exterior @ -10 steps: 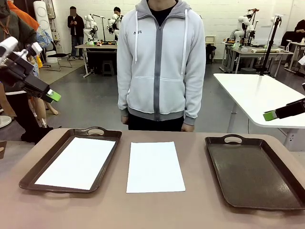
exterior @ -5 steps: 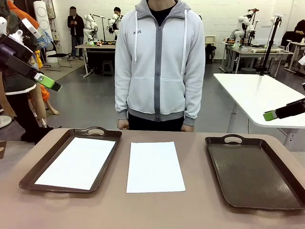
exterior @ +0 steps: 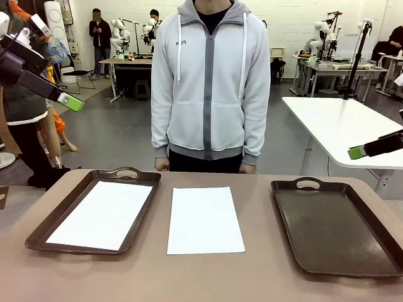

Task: Sort the A4 documents.
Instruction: Receive the A4 Paper.

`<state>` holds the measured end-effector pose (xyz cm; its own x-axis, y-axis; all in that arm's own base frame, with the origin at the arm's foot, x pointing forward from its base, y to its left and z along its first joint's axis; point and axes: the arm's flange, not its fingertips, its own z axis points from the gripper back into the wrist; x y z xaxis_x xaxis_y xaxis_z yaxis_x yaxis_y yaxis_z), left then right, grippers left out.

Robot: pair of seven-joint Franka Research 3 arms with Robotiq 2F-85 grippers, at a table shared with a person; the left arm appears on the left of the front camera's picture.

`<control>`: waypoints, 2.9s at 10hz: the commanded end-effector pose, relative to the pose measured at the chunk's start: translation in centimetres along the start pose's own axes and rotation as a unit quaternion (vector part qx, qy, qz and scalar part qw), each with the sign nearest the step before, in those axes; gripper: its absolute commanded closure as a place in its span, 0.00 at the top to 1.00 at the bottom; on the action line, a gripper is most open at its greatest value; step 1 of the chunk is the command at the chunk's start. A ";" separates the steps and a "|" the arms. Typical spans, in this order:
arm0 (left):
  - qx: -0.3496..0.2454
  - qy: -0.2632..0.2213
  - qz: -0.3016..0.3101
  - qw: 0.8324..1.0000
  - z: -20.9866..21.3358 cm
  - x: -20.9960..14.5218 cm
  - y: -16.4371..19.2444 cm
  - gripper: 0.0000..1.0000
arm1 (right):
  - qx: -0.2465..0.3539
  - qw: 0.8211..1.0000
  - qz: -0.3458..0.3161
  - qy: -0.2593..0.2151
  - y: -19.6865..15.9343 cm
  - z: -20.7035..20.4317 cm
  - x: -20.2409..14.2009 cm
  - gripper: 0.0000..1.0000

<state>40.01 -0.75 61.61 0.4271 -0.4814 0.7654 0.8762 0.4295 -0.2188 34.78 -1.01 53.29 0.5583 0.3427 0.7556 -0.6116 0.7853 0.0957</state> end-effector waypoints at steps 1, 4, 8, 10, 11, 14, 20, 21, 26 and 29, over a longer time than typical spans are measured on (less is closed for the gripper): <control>0.011 0.012 0.006 1.000 -0.8 -0.6 -0.8 1.00 | 0.001 1.000 -0.001 -0.001 -0.1 -0.1 0.0 1.00; 0.017 0.022 0.009 1.000 -0.7 -0.8 -0.8 1.00 | 0.001 1.000 -0.001 -0.001 -0.1 -0.1 0.0 1.00; 0.028 0.013 0.044 0.999 -0.9 -1.0 -0.2 1.00 | 0.001 1.000 -0.001 -0.001 -0.1 -0.1 0.0 1.00; 0.014 0.017 0.013 1.000 -0.7 -1.0 -0.2 1.00 | 0.001 1.000 -0.001 -0.001 -0.1 -0.1 0.0 1.00; 0.014 0.017 0.013 1.000 -0.7 -1.0 -0.2 1.00 | 0.001 1.000 -0.001 -0.001 -0.1 -0.1 0.0 1.00; 0.014 0.017 0.013 1.000 -0.7 -1.0 -0.2 1.00 | 0.001 1.000 -0.001 -0.001 -0.1 -0.1 0.0 1.00; 0.014 0.017 0.013 1.000 -0.7 -1.0 -0.2 1.00 | 0.001 1.000 -0.001 -0.001 -0.1 -0.1 0.0 1.00; 0.014 0.017 0.013 1.000 -0.7 -1.0 -0.2 1.00 | 0.001 1.000 -0.001 -0.001 -0.1 -0.1 0.0 1.00; 0.014 0.017 0.013 1.000 -0.7 -1.0 -0.2 1.00 | 0.001 1.000 -0.001 -0.001 -0.1 -0.1 0.0 1.00; 0.014 0.017 0.013 1.000 -0.7 -1.0 -0.2 1.00 | 0.001 1.000 -0.001 -0.001 -0.1 -0.1 0.0 1.00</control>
<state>39.62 -1.05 60.41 0.4696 -0.4823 0.7395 0.8518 0.4678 -0.2359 34.78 -1.01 53.29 0.5583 0.3427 0.7556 -0.6116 0.7854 0.0957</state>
